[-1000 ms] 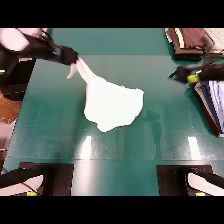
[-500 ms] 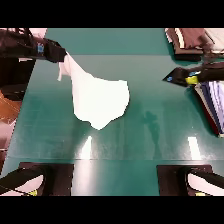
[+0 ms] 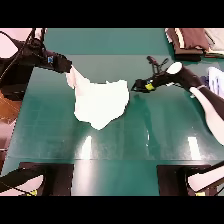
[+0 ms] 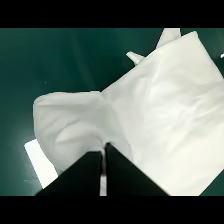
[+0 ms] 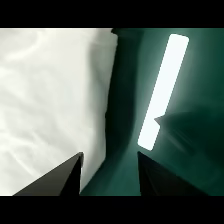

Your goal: Fold the shirts.

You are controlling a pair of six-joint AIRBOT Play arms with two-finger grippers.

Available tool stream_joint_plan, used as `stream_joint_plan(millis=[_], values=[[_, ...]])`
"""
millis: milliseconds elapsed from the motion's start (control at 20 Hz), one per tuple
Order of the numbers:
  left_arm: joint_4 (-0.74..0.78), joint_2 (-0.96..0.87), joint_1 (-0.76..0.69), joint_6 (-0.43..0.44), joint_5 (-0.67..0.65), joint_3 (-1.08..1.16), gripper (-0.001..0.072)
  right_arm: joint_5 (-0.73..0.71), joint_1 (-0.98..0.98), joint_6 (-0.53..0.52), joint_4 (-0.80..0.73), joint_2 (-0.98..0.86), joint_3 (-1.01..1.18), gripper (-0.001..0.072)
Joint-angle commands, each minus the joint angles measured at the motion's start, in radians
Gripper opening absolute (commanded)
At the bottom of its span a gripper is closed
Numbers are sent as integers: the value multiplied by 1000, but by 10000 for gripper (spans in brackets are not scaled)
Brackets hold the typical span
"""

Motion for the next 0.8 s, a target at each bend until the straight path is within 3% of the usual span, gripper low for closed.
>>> stream_joint_plan(millis=[0, 100, 150, 200, 250, 500, 650, 750], values=[[-1, -1, 1, 0, -2, -3, 25, 6, 51, -10, 28, -149, 141, 417], [-7, -1, 1, 0, -2, -3, 25, 27, 64, -10, 26, -206, 218, 410], [-8, -1, 1, 0, -2, -3, 25, 33, 69, -10, 26, -226, 253, 349], [-8, -1, 1, 0, -2, -3, 25, 40, 71, -11, 26, -240, 286, 149], [-8, -1, 0, 0, -2, -3, 25, 50, 71, -11, 24, -248, 315, 17], [3, 93, 1, 1, 7, 49, 25, 179, 19, -11, -101, -118, 484, 15], [3, 213, 1, 0, 35, 180, 24, 264, -46, -11, -138, 84, 602, 15], [-8, 292, 0, 0, 64, 270, 25, 245, -87, -11, -138, 253, 596, 15]])
